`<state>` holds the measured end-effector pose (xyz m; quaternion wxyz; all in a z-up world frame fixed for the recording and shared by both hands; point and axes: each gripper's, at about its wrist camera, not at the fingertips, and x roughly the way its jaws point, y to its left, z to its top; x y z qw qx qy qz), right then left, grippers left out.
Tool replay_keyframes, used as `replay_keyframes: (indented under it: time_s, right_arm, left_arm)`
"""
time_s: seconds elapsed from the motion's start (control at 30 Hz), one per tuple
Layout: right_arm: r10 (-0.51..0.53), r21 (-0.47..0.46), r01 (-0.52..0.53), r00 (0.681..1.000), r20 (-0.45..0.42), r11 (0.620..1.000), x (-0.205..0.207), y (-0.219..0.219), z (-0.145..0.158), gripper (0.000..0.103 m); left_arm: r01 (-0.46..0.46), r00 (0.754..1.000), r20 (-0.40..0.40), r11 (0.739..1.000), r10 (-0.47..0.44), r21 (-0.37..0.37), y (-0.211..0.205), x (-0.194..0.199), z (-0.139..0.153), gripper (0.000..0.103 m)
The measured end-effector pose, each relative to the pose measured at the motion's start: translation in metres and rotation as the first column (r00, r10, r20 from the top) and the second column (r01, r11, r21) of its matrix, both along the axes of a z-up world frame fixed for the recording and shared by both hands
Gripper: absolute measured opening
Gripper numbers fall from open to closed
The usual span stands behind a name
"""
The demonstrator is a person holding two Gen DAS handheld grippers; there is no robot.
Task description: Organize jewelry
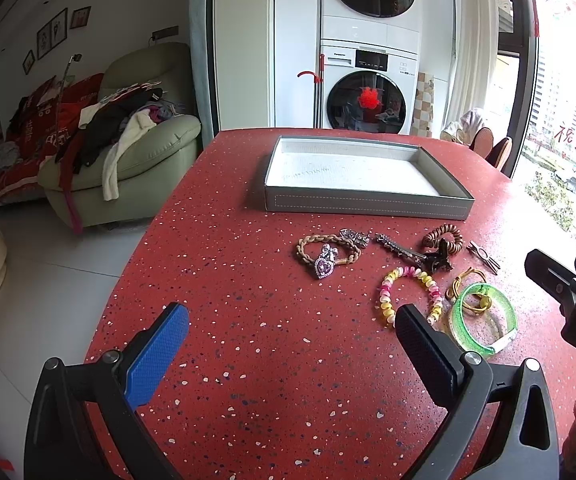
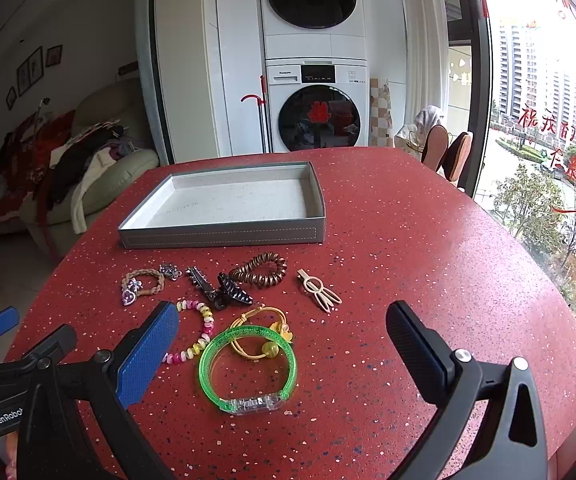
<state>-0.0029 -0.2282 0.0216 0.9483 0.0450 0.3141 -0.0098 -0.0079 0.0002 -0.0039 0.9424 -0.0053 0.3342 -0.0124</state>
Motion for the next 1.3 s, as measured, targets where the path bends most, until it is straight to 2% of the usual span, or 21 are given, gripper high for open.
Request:
replay_keyframes:
  time_s: [1.3]
  right_arm:
    - [-0.001, 0.011, 0.001, 1.000, -0.006, 1.000, -0.0025, -0.0028, -0.0010, 0.103]
  left_arm:
    - [0.006, 1.000, -0.016, 1.000, -0.006, 0.000, -0.0054, -0.0005, -0.0041, 0.103]
